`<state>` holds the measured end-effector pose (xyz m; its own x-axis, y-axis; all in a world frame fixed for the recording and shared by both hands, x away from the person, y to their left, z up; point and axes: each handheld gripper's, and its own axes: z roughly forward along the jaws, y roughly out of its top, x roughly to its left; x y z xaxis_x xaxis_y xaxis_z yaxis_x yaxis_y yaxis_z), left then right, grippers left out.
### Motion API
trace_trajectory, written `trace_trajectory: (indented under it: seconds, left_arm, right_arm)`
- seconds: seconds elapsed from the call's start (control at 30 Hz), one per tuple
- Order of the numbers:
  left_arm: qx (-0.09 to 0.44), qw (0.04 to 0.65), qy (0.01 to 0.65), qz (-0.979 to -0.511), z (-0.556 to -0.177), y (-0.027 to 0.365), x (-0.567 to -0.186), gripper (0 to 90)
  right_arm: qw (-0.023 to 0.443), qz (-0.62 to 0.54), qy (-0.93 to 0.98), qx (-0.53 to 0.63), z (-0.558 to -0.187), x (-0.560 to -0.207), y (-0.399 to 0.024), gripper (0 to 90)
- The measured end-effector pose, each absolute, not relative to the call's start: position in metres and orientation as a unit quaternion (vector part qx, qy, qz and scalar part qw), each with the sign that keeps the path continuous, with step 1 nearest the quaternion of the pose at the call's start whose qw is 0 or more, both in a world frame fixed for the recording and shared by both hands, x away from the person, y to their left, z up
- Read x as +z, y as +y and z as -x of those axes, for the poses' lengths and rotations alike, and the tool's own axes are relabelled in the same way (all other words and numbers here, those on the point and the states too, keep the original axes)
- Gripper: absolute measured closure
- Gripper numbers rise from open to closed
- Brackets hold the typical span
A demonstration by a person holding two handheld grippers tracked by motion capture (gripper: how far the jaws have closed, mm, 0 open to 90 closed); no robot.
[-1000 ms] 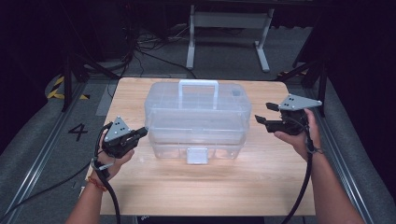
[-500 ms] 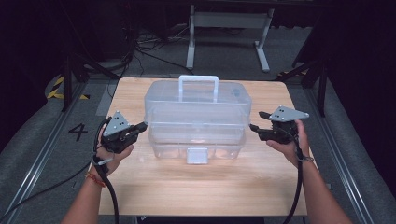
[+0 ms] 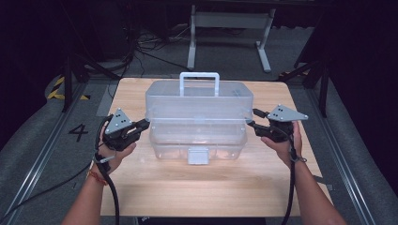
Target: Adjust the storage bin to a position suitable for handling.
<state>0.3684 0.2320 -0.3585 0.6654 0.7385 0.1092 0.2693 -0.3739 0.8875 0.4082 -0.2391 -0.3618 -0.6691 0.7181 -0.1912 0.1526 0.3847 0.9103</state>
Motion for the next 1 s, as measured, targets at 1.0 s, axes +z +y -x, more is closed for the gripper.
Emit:
trace_trajectory:
  seconds: [1.0]
  left_arm:
    - [0.236,0.439,0.329,-0.802,-0.349,0.236,-0.393,72.8]
  right_arm:
    - [0.320,-0.304,0.721,0.534,-0.425,-0.347,-0.232,69.4]
